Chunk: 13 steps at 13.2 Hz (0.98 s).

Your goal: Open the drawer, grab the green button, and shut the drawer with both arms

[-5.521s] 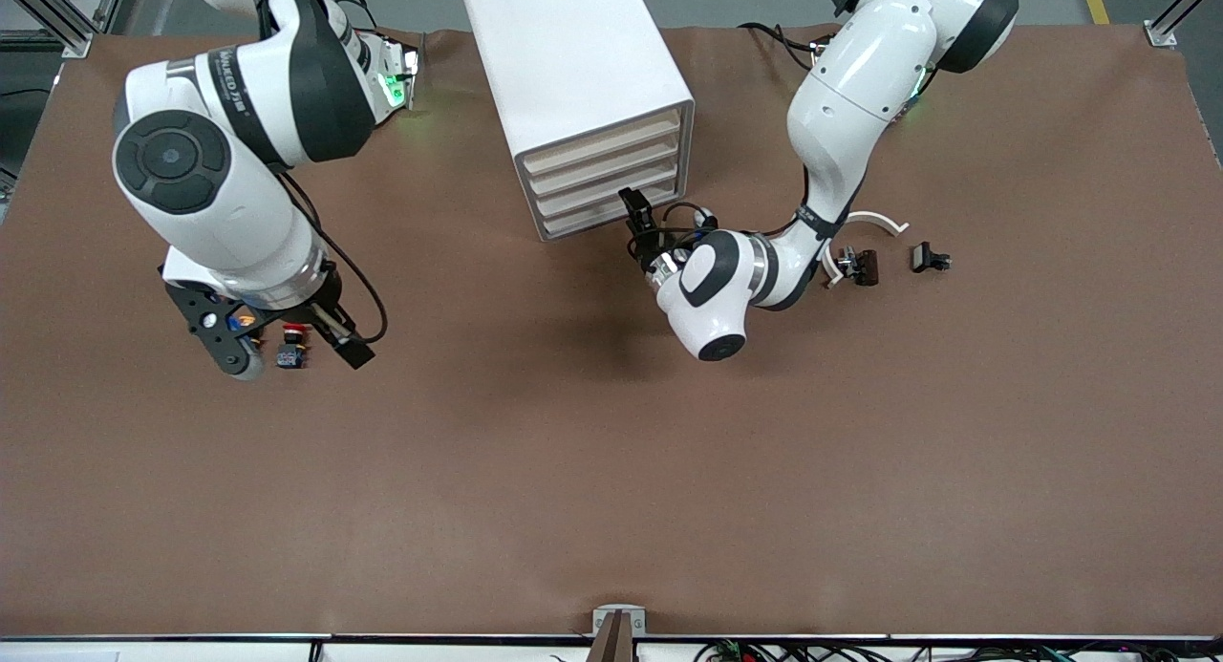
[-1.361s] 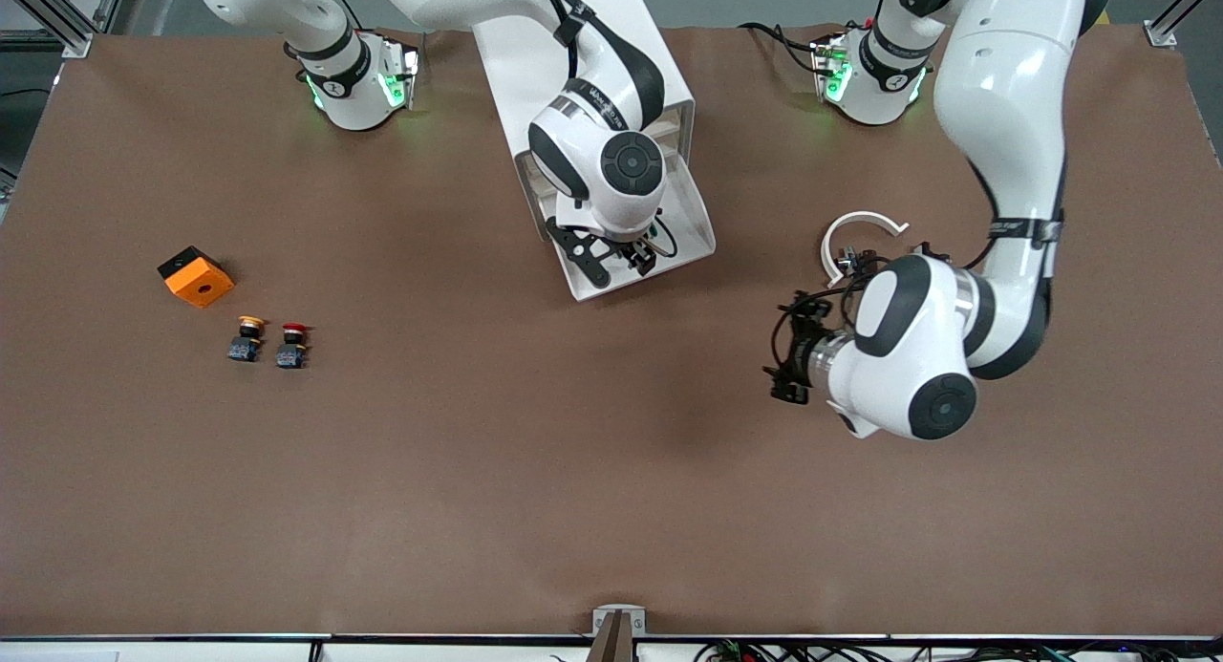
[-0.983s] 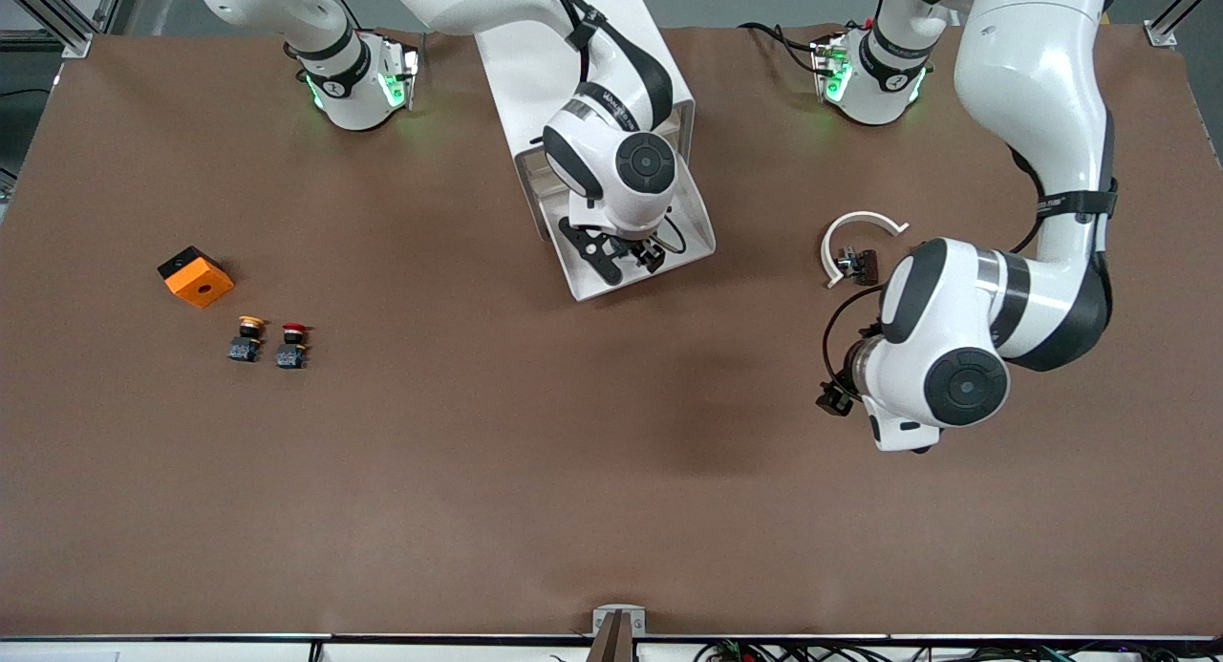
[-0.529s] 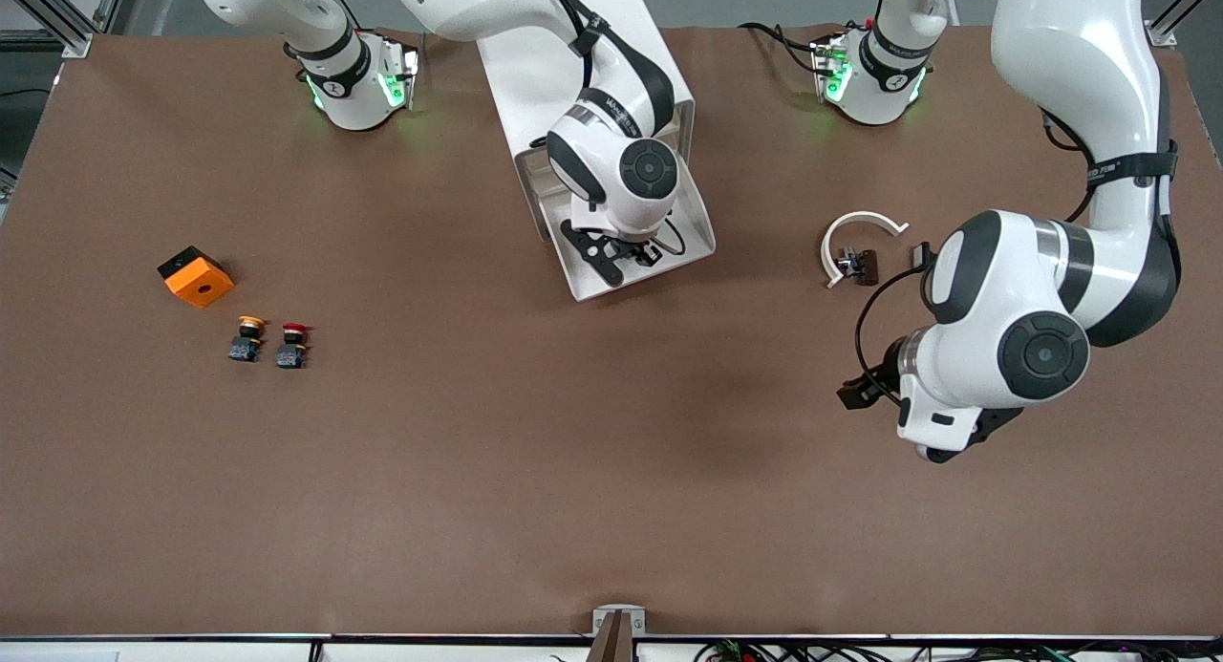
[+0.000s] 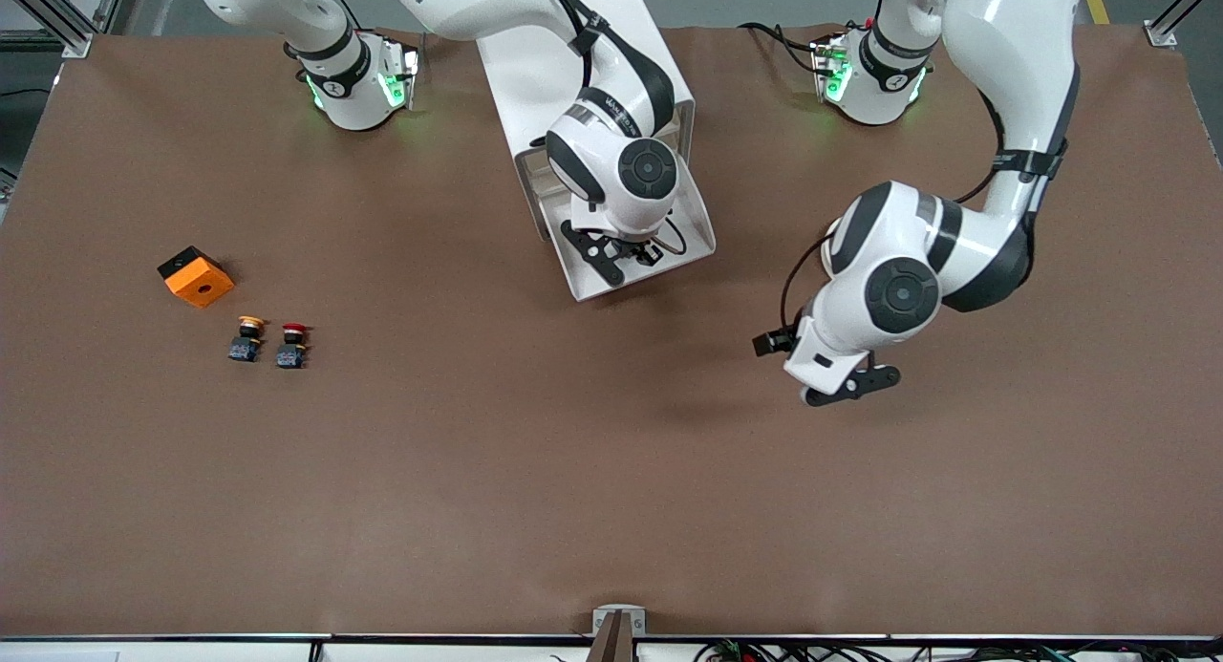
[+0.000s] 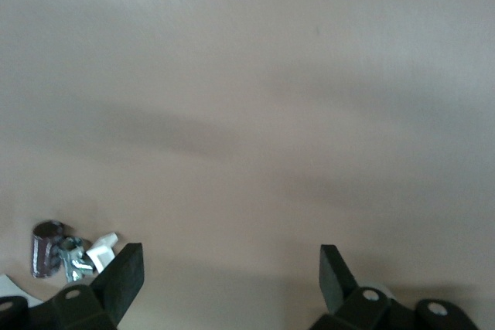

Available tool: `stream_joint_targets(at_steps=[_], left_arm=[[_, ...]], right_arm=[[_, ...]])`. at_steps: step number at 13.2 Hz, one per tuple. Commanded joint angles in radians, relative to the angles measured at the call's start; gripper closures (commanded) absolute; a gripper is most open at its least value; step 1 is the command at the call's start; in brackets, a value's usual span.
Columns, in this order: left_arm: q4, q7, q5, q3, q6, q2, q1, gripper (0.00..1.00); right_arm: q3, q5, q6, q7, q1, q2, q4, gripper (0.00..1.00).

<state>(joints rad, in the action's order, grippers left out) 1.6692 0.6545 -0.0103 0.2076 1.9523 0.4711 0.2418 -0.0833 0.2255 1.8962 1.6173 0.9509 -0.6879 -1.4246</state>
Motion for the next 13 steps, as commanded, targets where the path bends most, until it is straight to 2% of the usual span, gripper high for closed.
stream_joint_targets(at_steps=[1, 3, 7, 10, 13], left_arm=[[0.159, -0.004, 0.003, 0.026, 0.104, -0.075, -0.010, 0.00], [0.236, 0.046, -0.005, 0.059, 0.215, -0.085, -0.012, 0.00], [0.293, 0.213, -0.013, 0.127, 0.319, -0.054, 0.001, 0.00], [0.316, 0.289, -0.014, 0.188, 0.324, -0.040, 0.002, 0.00], [0.368, 0.309, -0.014, 0.248, 0.326, -0.043, 0.001, 0.00]], right_arm=[[0.007, 0.083, -0.131, -0.106, -0.090, 0.071, 0.027, 1.00], [0.007, 0.136, -0.244, -0.247, -0.187, 0.141, 0.027, 1.00], [-0.003, 0.121, -0.417, -0.579, -0.357, 0.217, 0.018, 1.00], [-0.004, 0.007, -0.465, -0.848, -0.454, 0.260, -0.022, 0.99], [-0.004, -0.090, -0.382, -1.078, -0.521, 0.352, -0.166, 0.99]])
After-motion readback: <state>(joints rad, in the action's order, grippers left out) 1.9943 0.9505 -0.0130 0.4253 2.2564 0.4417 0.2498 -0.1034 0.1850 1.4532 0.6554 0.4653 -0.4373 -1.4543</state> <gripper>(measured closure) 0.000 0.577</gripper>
